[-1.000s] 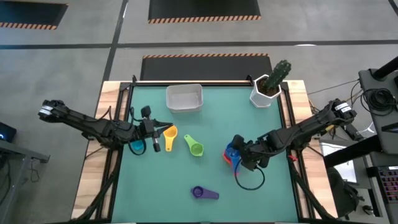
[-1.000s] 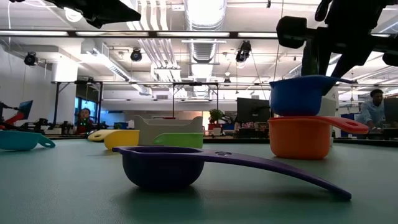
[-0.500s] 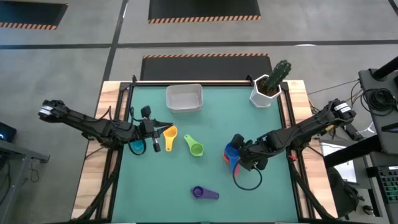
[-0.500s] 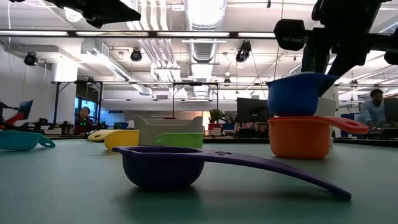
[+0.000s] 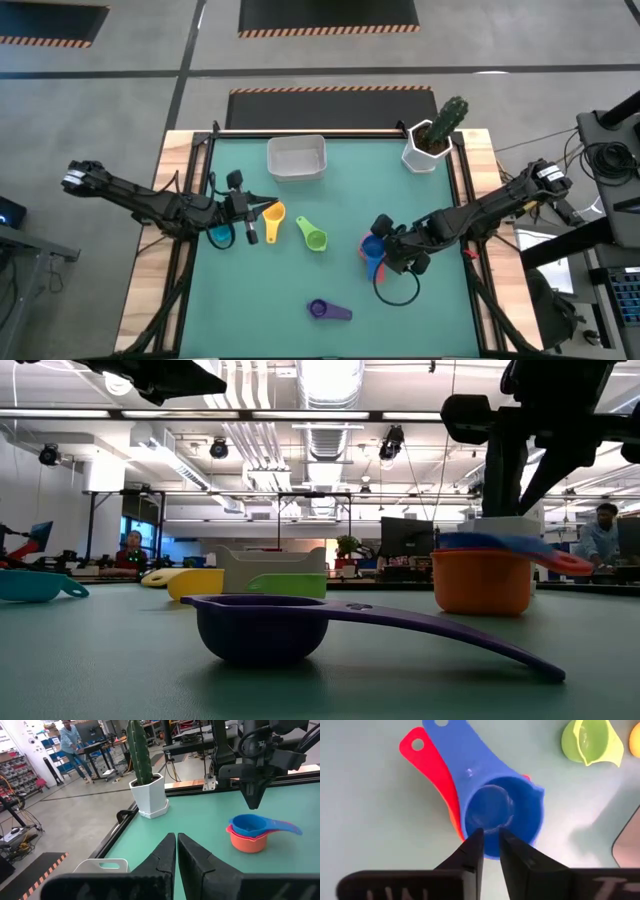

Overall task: Nest measuring cups in basket
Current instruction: Stack the blue measuring cup on top of the red measuring cup

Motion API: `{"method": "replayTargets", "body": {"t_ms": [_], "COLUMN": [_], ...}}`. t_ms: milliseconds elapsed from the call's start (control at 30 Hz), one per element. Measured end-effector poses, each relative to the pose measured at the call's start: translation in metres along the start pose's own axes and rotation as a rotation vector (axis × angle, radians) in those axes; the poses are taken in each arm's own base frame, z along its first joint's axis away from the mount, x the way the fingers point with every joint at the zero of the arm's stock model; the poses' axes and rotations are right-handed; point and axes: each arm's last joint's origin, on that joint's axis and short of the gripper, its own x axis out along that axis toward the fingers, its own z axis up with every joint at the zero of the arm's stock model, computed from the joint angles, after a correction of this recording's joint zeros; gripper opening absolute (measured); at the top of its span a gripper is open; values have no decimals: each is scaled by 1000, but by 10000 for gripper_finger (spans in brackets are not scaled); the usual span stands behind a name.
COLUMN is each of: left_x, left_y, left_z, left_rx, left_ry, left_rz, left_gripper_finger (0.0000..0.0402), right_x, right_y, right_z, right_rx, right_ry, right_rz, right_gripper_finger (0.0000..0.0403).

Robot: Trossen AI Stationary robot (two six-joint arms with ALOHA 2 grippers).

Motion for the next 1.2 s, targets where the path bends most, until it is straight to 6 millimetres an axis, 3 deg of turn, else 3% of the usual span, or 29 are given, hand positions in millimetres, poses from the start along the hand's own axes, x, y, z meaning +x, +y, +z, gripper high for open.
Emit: {"method": "replayTargets", "body": {"t_ms": [333, 400, 533, 633, 867, 1200], "left_x": [0, 0, 0, 0, 0, 0], "left_y": [0, 0, 0, 0, 0, 0], "left_z": [0, 0, 1, 2, 3, 3], "left_rx": [0, 0, -1, -2, -4, -1], "left_ry": [0, 0, -6, -20, -25, -22], "left_rz": [0, 0, 1, 3, 3, 3], "left_gripper_finger": [0, 0, 0, 0, 0, 0], "right_x": [-8, -13, -20, -20, 5, 47], "right_y": [-5, -11, -26, -36, -47, -49], "right_z": [5, 11, 27, 37, 66, 84], "right_rx": [44, 162, 560, 740, 827, 834], "right_ry": [-25, -70, -208, -261, -219, 86], "right_rz": [-21, -59, -169, -164, -59, 33], "right_gripper_finger": [73, 65, 38, 16, 9, 9]}}
